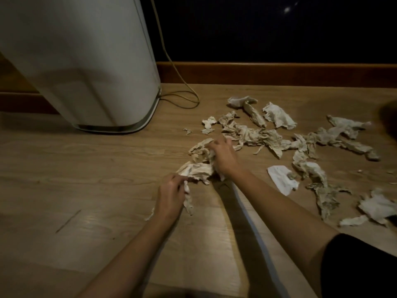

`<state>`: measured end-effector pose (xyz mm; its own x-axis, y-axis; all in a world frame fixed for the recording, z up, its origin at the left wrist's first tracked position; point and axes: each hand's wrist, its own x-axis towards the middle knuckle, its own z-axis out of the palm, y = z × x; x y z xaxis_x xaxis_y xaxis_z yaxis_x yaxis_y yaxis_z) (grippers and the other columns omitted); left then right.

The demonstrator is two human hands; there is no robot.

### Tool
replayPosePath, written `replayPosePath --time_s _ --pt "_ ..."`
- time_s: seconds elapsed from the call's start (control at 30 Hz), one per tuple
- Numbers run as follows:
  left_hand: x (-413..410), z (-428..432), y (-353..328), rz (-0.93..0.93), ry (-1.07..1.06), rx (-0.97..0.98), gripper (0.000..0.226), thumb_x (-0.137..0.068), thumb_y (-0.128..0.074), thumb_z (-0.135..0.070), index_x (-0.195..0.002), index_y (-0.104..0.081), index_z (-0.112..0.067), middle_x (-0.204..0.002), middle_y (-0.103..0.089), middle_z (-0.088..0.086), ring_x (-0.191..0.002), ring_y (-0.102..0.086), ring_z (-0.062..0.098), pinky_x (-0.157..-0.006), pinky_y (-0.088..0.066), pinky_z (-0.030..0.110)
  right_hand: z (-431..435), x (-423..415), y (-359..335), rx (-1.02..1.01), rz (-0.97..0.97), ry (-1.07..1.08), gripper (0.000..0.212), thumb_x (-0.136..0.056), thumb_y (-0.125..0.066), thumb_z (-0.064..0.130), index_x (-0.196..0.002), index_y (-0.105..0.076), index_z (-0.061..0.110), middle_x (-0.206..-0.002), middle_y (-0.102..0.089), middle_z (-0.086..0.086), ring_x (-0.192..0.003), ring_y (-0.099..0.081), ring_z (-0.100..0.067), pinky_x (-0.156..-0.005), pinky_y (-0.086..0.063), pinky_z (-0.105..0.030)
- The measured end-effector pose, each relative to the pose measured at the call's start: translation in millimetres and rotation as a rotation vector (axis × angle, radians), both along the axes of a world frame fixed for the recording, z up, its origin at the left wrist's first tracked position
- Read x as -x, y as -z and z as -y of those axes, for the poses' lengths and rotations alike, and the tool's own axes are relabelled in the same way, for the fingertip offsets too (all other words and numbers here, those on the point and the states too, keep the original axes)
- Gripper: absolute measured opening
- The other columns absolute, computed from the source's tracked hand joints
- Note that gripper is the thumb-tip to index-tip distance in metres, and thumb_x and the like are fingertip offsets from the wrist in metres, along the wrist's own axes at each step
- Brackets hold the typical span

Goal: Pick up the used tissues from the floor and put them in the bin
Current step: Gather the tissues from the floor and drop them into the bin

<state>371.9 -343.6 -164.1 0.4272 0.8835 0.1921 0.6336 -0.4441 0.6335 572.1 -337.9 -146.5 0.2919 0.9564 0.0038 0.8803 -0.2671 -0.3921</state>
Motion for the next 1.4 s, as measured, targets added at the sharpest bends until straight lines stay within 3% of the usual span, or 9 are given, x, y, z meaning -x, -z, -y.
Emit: replayPosePath --time_s 0.17,0.3,0.37,0.5,0.7,0.87,1.07,1.23,1.4 --pt "59 4 -6 -0.122 -0.006 0.025 0.031 -0.074 -0.06 0.007 -0.102 -0.069 -0.003 -0.099 -0.065 0.017 -0.094 -0.061 0.031 -0.085 -0.048 0.029 16 18 31 0.101 0.008 -0.035 0.058 -0.086 -0.048 -0.009 -0.133 -0.048 0.025 -0.145 -0.036 -0.012 -0.13 -0.027 -0.035 -0.107 -0.034 -0.05" --pt "79 22 -3 -0.326 0.007 0.106 0.052 -0.073 -0.063 -0.018 -0.124 -0.057 -0.011 -0.124 -0.056 0.011 -0.114 -0.047 0.029 -0.098 -0.038 0.028 26 28 30 0.035 -0.004 0.01 0.047 -0.086 -0.053 -0.005 -0.126 -0.052 0.019 -0.143 -0.037 -0.012 -0.126 -0.031 -0.035 -0.102 -0.04 -0.049" --pt "83 30 2 -0.403 0.005 0.087 0.048 -0.077 -0.062 -0.014 -0.125 -0.055 -0.012 -0.129 -0.055 0.01 -0.113 -0.045 0.032 -0.097 -0.04 0.034 42 37 33 -0.04 -0.008 0.026 0.045 -0.085 -0.052 -0.004 -0.126 -0.051 0.015 -0.14 -0.04 -0.013 -0.123 -0.034 -0.034 -0.098 -0.04 -0.045" --pt "76 34 1 -0.316 -0.013 0.094 0.026 -0.076 -0.06 0.006 -0.098 -0.069 -0.004 -0.1 -0.066 0.019 -0.096 -0.057 0.037 -0.082 -0.044 0.032 67 43 37 -0.094 -0.06 0.057 0.046 -0.083 -0.058 -0.002 -0.125 -0.053 0.016 -0.136 -0.045 -0.012 -0.119 -0.038 -0.03 -0.097 -0.04 -0.04" --pt "55 6 -23 -0.248 -0.033 0.108 0.023 -0.078 -0.054 0.004 -0.082 -0.073 -0.008 -0.087 -0.072 0.015 -0.086 -0.066 0.029 -0.074 -0.046 0.028 89 95 13 -0.111 -0.28 0.049 0.047 -0.084 -0.055 0.001 -0.126 -0.051 0.022 -0.143 -0.036 -0.007 -0.128 -0.031 -0.025 -0.107 -0.035 -0.04" --pt "39 -2 -40 -0.156 -0.037 0.035 0.023 -0.078 -0.054 0.008 -0.08 -0.073 -0.004 -0.088 -0.071 0.018 -0.084 -0.064 0.029 -0.074 -0.044 0.028 124 132 37 -0.024 -0.107 -0.122 0.052 -0.092 -0.053 0.027 -0.139 -0.032 0.022 -0.153 -0.02 -0.008 -0.139 -0.017 -0.034 -0.109 -0.037 -0.049" --pt "37 -3 -40 -0.16 -0.014 0.031 0.021 -0.08 -0.055 0.005 -0.08 -0.072 -0.007 -0.085 -0.07 0.014 -0.082 -0.064 0.026 -0.072 -0.049 0.031 130 112 31 -0.106 -0.08 -0.22 0.023 -0.089 -0.057 0.022 -0.112 -0.056 0.025 -0.137 -0.045 -0.003 -0.122 -0.037 -0.02 -0.098 -0.044 -0.038" --pt "25 -9 -35 -0.138 0.001 0.036 0.02 -0.077 -0.055 0.005 -0.077 -0.072 -0.005 -0.082 -0.068 0.012 -0.078 -0.06 0.023 -0.07 -0.041 0.026 116 50 16 -0.276 -0.212 0.107 0.024 -0.087 -0.053 0.012 -0.107 -0.065 0.016 -0.13 -0.053 -0.012 -0.117 -0.046 -0.028 -0.098 -0.04 -0.036" --pt "3 -12 -11 -0.222 0.049 0.083 0.01 -0.079 -0.057 -0.004 -0.075 -0.067 -0.003 -0.083 -0.064 0.018 -0.081 -0.059 0.031 -0.068 -0.044 0.033 110 -10 22 -0.201 -0.066 0.353 0.027 -0.088 -0.052 0.002 -0.11 -0.064 0.012 -0.123 -0.053 -0.019 -0.115 -0.044 -0.036 -0.093 -0.041 -0.04"
